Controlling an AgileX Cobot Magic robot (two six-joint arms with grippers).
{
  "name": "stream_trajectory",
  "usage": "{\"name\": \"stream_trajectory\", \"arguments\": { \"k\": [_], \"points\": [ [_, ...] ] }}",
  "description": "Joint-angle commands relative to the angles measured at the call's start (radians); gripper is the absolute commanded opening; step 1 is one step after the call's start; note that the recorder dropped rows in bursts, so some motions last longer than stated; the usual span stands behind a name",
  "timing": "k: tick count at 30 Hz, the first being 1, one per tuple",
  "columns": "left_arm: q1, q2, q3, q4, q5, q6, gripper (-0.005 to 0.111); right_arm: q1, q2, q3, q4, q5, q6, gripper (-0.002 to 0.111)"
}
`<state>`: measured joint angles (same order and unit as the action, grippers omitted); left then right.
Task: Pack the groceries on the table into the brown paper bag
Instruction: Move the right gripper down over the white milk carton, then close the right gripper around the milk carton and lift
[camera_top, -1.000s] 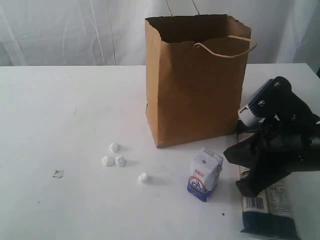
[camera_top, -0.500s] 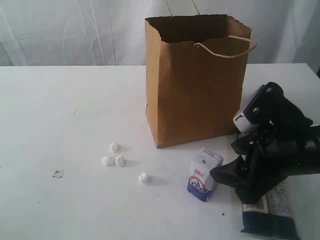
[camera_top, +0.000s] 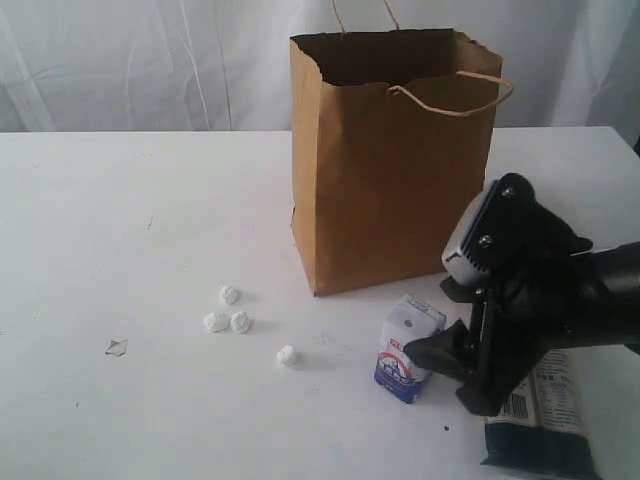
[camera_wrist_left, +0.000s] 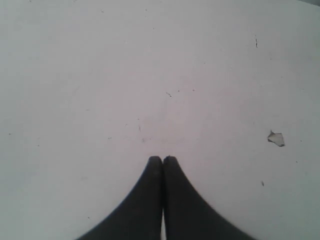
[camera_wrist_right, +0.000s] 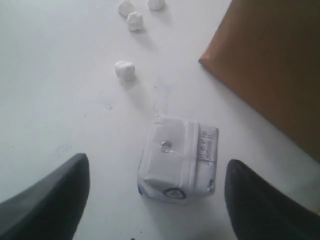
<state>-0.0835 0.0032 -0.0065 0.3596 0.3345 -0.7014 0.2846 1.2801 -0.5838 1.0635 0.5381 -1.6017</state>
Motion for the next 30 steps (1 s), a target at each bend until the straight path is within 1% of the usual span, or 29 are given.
{"name": "stream_trajectory", "arguments": {
  "k": [1, 7, 10, 14, 15, 19, 23, 25, 30],
  "points": [
    [0.001, -0.003, 0.007, 0.0, -0.007, 0.0, 0.0, 0.034, 0.031, -0.003, 0.017, -0.004, -0.038, 0.07],
    [0.001, -0.003, 0.007, -0.131, -0.098, 0.0, 0.0, 0.034, 0.036, -0.003, 0.023, -0.077, -0.038, 0.07],
    [0.001, -0.003, 0.007, -0.128, -0.106, 0.0, 0.0, 0.034, 0.039, -0.003, 0.06, -0.083, -0.038, 0.07],
    [0.001, -0.003, 0.007, -0.128, -0.101, 0.002, 0.0, 0.034, 0.08, -0.003, 0.297, -0.096, -0.05, 0.07],
    [0.001, -0.003, 0.007, -0.128, -0.101, 0.002, 0.0, 0.034, 0.092, -0.003, 0.32, -0.122, -0.064, 0.07],
    [0.001, -0.003, 0.007, -0.128, -0.101, 0.002, 0.0, 0.034, 0.116, -0.003, 0.32, -0.18, -0.073, 0.07],
    [0.001, -0.003, 0.007, -0.128, -0.101, 0.002, 0.0, 0.034, 0.139, -0.003, 0.32, -0.109, -0.191, 0.07],
    [0.001, -0.003, 0.007, -0.128, -0.101, 0.002, 0.0, 0.034, 0.158, -0.003, 0.32, -0.114, -0.239, 0.07],
    [0.001, -0.003, 0.007, -0.128, -0.101, 0.002, 0.0, 0.034, 0.203, -0.003, 0.32, -0.092, -0.241, 0.07]
  ]
}}
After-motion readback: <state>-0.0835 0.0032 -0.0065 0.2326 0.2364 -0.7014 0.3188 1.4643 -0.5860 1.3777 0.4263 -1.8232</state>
